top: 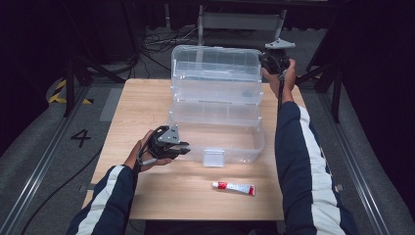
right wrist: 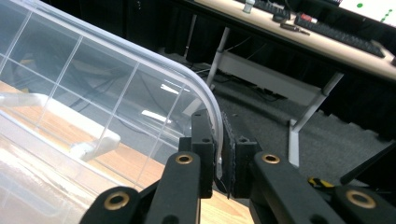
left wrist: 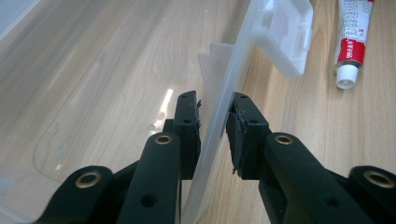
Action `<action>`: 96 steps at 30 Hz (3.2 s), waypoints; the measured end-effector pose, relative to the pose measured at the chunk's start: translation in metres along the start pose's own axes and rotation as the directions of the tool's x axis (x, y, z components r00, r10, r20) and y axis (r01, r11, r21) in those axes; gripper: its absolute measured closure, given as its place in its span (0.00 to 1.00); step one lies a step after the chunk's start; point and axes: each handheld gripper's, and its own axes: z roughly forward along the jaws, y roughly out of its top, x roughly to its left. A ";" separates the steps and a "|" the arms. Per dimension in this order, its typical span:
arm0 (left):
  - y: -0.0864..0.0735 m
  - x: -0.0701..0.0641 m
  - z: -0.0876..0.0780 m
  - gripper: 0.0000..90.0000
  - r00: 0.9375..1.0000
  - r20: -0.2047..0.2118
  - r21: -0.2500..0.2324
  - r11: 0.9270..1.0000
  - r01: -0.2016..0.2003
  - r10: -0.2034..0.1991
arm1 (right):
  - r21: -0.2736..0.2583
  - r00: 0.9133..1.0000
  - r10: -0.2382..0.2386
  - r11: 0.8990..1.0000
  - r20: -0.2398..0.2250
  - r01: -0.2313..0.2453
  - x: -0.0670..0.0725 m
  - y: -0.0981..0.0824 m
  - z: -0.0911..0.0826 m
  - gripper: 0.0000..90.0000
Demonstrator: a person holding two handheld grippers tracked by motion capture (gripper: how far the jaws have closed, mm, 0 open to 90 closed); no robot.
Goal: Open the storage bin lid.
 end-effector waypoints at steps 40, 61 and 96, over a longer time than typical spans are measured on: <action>-0.001 0.006 0.003 0.83 0.998 0.061 -0.008 1.000 0.007 -0.007 | 0.115 0.997 0.059 0.992 -0.055 -0.052 -0.013 -0.018 0.035 0.90; -0.002 0.007 0.004 0.85 0.998 0.058 -0.026 1.000 0.008 -0.006 | 0.152 0.993 0.064 0.987 -0.095 -0.049 -0.019 -0.037 0.023 0.89; 0.000 0.007 0.004 0.84 0.998 0.055 -0.010 1.000 0.014 -0.014 | 0.104 0.996 -0.007 0.994 -0.087 0.016 0.004 -0.036 -0.038 0.85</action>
